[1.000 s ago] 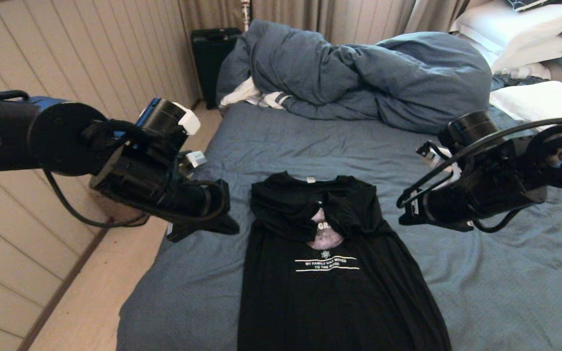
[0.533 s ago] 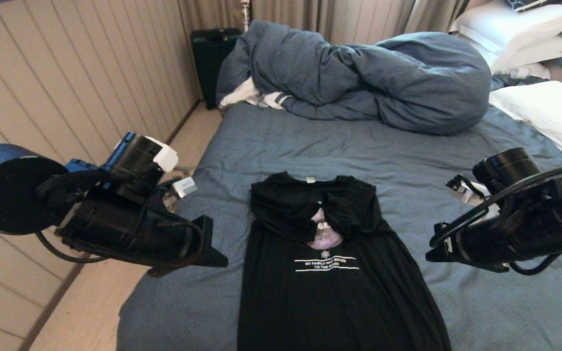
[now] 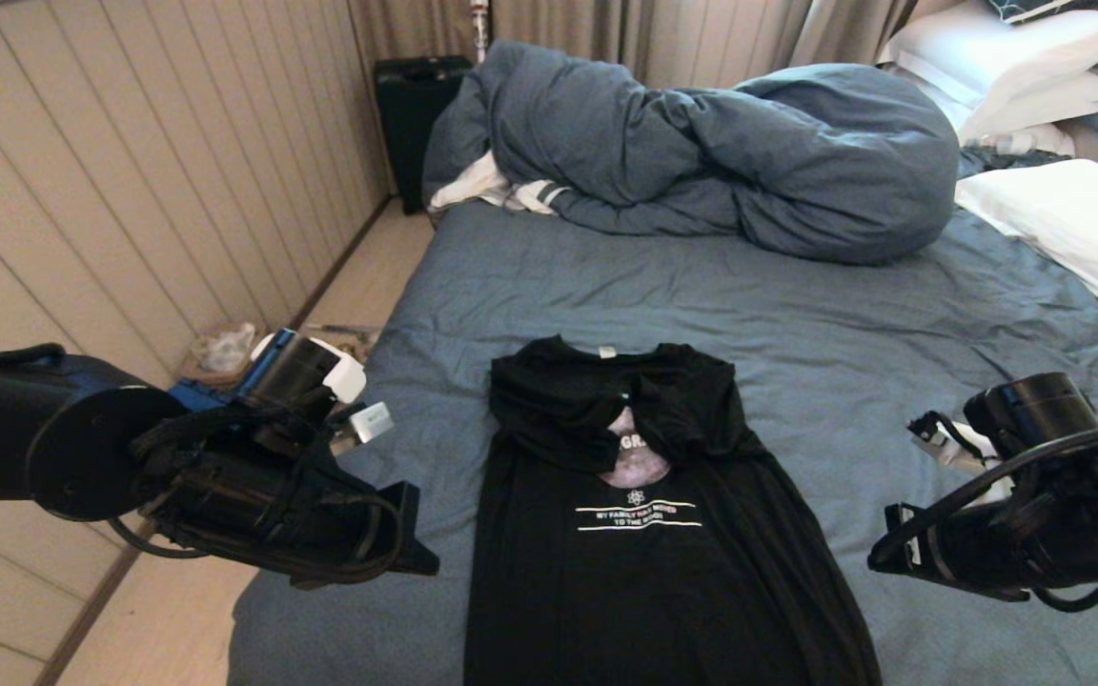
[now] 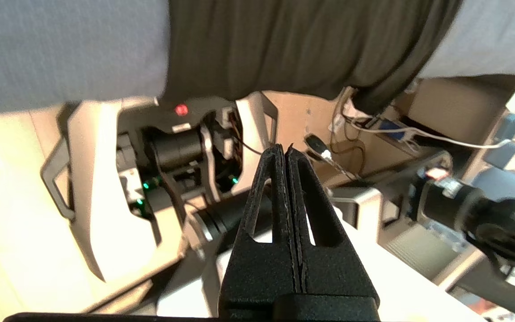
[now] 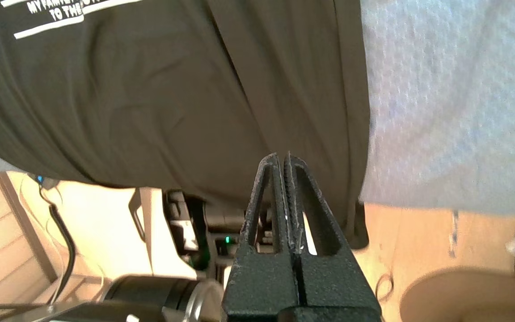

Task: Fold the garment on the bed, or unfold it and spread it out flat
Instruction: Fold the black T-shirt

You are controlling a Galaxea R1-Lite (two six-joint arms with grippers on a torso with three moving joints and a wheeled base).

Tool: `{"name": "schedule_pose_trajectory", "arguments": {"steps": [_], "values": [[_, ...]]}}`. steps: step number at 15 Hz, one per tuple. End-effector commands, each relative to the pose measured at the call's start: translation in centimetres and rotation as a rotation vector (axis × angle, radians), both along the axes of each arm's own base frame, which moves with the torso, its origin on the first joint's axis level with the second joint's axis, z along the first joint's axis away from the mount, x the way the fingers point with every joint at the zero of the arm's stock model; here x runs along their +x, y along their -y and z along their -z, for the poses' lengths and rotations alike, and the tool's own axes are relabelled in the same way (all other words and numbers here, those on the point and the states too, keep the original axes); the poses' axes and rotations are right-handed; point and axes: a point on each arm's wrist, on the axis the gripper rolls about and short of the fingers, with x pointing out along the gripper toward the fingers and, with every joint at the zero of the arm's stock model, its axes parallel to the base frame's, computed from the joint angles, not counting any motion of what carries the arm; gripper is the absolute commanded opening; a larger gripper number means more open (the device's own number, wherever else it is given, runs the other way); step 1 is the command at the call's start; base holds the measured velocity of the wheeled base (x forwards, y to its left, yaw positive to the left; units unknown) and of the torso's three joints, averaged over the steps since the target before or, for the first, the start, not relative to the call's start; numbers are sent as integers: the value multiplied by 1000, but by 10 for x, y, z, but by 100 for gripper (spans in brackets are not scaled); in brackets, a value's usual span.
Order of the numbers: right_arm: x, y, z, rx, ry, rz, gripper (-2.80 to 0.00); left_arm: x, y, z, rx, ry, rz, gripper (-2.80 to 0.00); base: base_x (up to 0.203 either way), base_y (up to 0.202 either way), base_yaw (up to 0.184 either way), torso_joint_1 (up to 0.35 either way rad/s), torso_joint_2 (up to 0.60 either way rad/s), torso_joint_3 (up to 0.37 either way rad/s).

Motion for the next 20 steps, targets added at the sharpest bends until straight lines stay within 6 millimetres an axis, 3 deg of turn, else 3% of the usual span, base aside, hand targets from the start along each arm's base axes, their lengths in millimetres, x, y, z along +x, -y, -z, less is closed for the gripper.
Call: {"name": "schedule_pose_trajectory", "arguments": {"steps": [1,3,8,13,18,20], "values": [[4,1,8,9,23,3,-280,11,6,15,16,-3,-4,-280,0,0,0,0,0,0],[12,2,16,17,107,-11,-280,23,12,24,45,52,-24,-280,0,0,0,0,0,0],[21,18,41,-11,54,1,-280,35,17,37,89,104,-42,-280,0,0,0,0,0,0],[34,18,31,22,181,-26,-280,58,25,42,103,164,-55,-280,0,0,0,0,0,0],[31,21,36,13,166,-28,-280,75,34,80,165,155,-61,-280,0,0,0,0,0,0],[29,21,36,14,161,-28,-280,78,36,86,167,158,-58,-280,0,0,0,0,0,0]]}}
